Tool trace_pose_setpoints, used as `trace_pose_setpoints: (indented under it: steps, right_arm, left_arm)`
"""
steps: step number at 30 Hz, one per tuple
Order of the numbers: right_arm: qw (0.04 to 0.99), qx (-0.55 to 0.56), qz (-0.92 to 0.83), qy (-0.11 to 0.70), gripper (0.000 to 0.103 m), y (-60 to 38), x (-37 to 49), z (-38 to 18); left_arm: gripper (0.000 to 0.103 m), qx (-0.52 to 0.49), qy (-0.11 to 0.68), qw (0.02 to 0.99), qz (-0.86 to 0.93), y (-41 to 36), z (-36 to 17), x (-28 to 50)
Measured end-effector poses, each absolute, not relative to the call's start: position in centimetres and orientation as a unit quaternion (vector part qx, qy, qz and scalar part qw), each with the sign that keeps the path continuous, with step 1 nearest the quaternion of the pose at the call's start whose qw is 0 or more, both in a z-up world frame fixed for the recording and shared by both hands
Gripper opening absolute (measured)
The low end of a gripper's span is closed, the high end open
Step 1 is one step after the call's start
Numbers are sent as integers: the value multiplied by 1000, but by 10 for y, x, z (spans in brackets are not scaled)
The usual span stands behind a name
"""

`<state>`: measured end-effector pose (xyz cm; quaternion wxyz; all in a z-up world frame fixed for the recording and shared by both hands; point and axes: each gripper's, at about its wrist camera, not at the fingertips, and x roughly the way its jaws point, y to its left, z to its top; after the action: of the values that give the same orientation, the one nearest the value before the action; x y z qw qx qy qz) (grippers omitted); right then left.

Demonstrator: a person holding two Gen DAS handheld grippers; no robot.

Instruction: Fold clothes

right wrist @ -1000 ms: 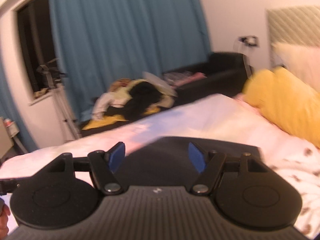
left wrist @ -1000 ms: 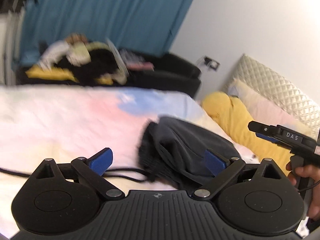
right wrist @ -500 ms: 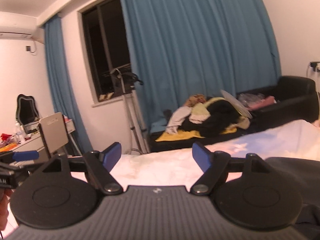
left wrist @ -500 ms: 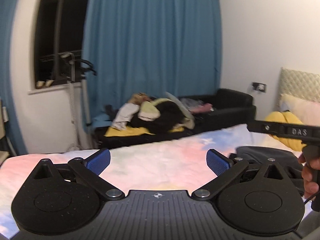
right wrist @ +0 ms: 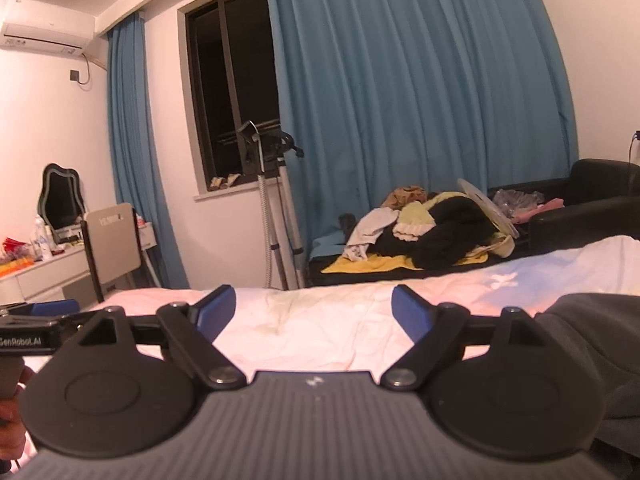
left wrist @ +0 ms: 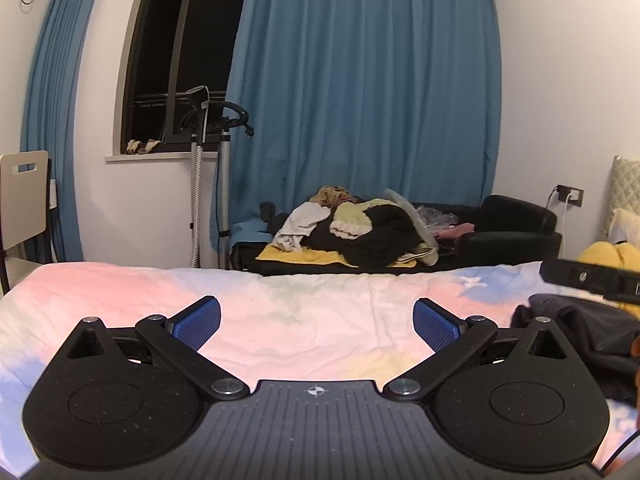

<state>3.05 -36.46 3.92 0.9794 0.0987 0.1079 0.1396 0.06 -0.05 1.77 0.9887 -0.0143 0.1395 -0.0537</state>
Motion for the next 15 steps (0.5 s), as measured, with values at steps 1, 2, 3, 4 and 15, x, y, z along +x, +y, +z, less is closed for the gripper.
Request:
trace_pose_setpoints:
  steps: [1,2,3,4,15]
  right_arm:
    - [979,100,135,113,86,-365,34,34]
    - [979,102,129,116,86,-366,38,31]
    - [980,103,124,119,86,-366,42,27]
    - [980,100,119,122,86,-365,45,24]
    - [983,77,122,115,94,-358,57,-5]
  left_arm:
    - [103,-16,141,989,-49,0,14,5]
    - [103,-18,143,989,-44,0,10,10]
    - [103,-20,144,989,-40,1,6,14]
    - [103,-22,146,988,-35,1,2,19]
    - [103,-41,158,987,-5,5,-3,52]
